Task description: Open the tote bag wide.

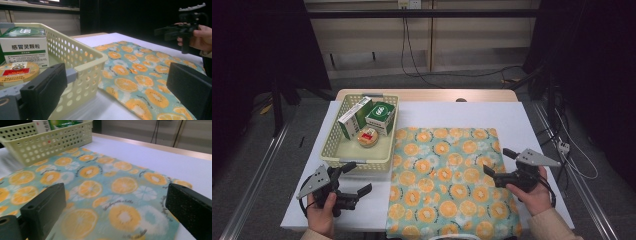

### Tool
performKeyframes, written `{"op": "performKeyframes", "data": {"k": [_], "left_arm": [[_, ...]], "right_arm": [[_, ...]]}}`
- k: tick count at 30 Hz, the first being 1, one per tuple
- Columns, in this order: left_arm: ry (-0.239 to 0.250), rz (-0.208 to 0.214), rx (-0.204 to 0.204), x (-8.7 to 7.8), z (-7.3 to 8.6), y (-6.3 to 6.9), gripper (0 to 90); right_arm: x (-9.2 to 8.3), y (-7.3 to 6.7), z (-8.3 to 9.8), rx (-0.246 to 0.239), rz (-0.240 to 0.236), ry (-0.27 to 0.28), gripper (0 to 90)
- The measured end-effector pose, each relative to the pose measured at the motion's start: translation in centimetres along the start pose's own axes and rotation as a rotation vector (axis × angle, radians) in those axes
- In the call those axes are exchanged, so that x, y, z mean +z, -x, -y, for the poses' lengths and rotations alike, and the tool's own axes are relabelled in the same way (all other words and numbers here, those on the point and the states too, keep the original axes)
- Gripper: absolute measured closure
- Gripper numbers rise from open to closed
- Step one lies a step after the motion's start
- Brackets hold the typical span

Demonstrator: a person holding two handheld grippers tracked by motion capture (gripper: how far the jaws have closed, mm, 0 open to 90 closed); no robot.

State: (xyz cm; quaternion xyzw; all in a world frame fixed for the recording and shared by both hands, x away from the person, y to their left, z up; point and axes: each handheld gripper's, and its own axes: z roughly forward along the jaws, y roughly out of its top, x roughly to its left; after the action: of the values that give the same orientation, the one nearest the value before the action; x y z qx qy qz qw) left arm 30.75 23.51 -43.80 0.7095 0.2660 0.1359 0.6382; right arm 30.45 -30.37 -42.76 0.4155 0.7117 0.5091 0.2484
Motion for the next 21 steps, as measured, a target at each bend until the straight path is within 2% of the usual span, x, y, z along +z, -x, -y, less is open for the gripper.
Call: {"op": "performKeyframes", "data": {"k": [5,10,13,17,21], "left_arm": [[0.006,0.005,0.003,0.2,-0.1,0.0,2.9],[0.005,0.008,0.001,0.4,-0.2,0.1,2.9],[0.007,0.007,0.003,0.4,-0.2,0.0,2.9],[0.003,0.008,-0.001,0.5,-0.2,0.0,2.9],[0.001,0.012,-0.006,0.7,-0.1,0.0,2.9]], "right_arm": [[2.4,0.6,-1.2,-0.02,0.003,-0.06,4.4],[5.7,1.2,-2.4,-0.027,-0.012,-0.132,5.1],[7.4,1.7,-3.1,-0.031,-0.021,-0.137,5.1],[9.6,2.6,-3.7,-0.005,-0.021,-0.155,6.1],[11.7,2.9,-4.2,-0.028,-0.024,-0.188,9.3]]}}
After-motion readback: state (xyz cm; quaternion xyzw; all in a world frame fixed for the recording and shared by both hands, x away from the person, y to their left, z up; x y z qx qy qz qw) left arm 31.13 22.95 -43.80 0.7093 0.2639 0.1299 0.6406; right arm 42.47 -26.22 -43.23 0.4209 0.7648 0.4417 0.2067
